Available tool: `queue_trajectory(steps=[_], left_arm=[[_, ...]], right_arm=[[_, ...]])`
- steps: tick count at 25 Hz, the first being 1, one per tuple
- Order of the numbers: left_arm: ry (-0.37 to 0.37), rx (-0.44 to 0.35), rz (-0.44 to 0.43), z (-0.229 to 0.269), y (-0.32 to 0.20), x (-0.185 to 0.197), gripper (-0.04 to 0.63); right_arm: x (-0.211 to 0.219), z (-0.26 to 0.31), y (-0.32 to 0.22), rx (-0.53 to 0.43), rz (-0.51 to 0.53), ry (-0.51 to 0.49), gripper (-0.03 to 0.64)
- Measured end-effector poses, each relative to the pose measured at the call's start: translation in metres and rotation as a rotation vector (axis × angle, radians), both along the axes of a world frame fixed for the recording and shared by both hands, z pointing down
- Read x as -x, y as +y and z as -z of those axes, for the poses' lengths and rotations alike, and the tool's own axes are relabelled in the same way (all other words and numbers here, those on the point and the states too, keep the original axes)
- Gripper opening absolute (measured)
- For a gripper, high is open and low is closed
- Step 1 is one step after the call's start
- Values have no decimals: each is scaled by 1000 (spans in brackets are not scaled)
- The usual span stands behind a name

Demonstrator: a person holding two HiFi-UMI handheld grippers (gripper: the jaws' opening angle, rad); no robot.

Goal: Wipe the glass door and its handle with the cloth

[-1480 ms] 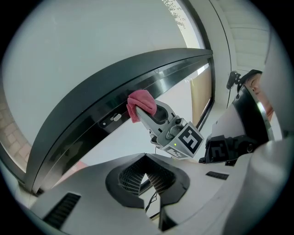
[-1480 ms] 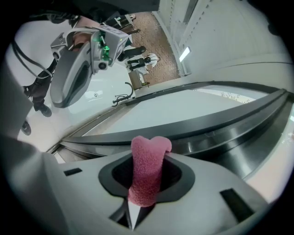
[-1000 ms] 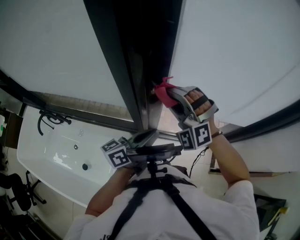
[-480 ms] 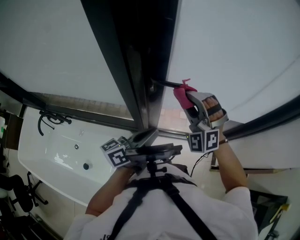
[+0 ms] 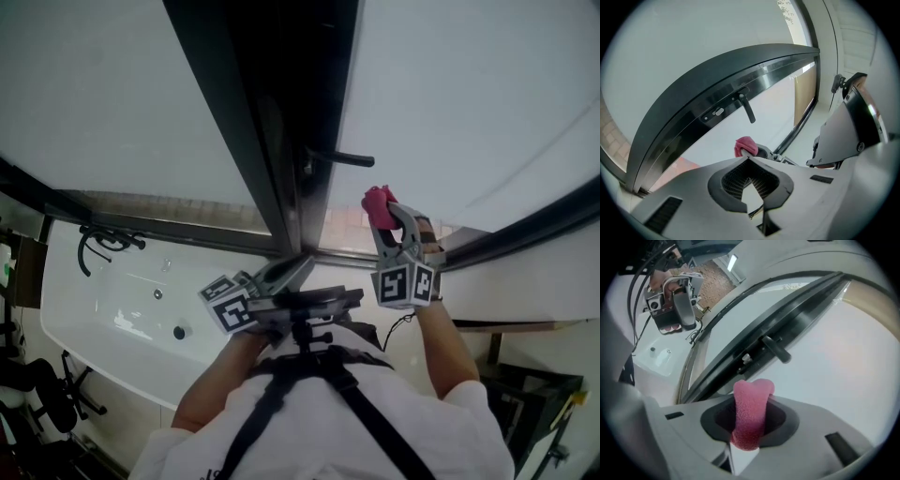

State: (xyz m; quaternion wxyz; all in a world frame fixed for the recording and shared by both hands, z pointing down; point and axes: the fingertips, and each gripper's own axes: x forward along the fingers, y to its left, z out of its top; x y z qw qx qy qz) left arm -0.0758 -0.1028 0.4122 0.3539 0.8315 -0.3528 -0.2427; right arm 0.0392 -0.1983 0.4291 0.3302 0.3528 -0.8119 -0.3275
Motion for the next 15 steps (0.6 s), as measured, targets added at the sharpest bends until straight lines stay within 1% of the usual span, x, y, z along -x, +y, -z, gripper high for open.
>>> queue_trajectory(steps=[1, 4, 7, 9, 12, 15], left_arm=[[-2, 3, -5, 0, 1, 7, -8], [-13, 6, -24, -1, 5, 8, -8], [-9, 11, -44, -4, 3, 26, -8], [-10, 19, -59, -8, 3, 29, -8], [-16, 28, -87, -14, 3, 25, -8], [-26, 26, -106, -15, 4, 18, -8]], right_arm=[[14, -6, 3, 33, 8, -24, 98], [31, -10, 5, 104, 2, -129, 98], [61, -9, -6, 120, -9, -181, 98], [69, -3, -13, 123, -18, -221, 98], [74, 16, -24, 159, -52, -376, 99], [76, 27, -31, 238, -56, -542, 100]])
